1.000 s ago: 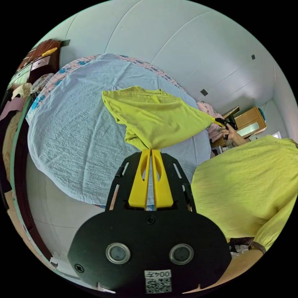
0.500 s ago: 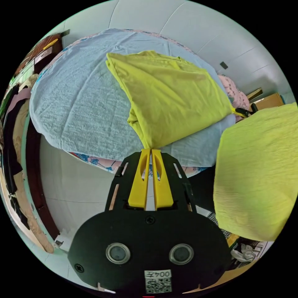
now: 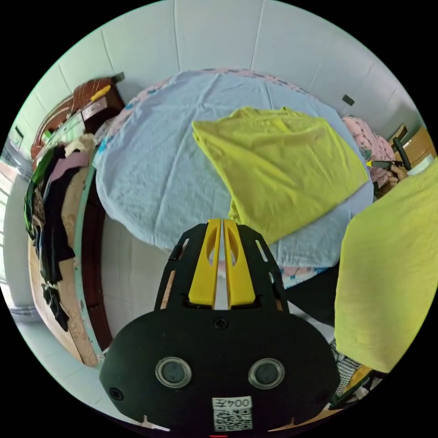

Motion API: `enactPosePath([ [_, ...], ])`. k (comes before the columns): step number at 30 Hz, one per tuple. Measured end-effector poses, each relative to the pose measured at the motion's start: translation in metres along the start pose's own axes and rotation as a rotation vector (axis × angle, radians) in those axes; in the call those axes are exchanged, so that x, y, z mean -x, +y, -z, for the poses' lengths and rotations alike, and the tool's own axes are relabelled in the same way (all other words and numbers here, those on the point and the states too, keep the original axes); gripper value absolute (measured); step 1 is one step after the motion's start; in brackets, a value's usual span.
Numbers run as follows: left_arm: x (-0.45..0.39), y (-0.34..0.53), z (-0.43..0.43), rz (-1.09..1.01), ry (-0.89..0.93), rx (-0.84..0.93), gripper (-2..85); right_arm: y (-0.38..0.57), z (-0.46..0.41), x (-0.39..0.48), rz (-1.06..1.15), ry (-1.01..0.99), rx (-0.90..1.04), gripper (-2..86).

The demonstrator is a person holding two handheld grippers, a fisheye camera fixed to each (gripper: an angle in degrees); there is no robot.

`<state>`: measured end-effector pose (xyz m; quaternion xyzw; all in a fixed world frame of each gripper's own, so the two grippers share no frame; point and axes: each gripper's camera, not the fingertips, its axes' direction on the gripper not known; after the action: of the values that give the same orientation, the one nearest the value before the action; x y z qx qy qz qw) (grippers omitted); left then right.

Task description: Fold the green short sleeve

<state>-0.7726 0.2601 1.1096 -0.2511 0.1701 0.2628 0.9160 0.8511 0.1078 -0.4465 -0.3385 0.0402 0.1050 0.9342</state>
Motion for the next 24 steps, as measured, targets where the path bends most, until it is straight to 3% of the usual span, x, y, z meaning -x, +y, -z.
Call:
enactPosePath([
  [6,-0.07,-0.125,-0.026,-0.207,0.034,-0.102,1.8,-0.036,-0.084,0.083,0.156,0.073,0.121,3.9],
  [14,-0.163,-0.263,-0.098,-0.485,-0.01,-0.061,3.4,-0.049,-0.137,0.14,0.256,0.256,0.154,3.5],
  [24,-0.242,-0.358,-0.173,-0.682,-0.051,0.06,4.2,-0.089,-0.172,0.158,0.261,0.229,0.282,2.3],
])
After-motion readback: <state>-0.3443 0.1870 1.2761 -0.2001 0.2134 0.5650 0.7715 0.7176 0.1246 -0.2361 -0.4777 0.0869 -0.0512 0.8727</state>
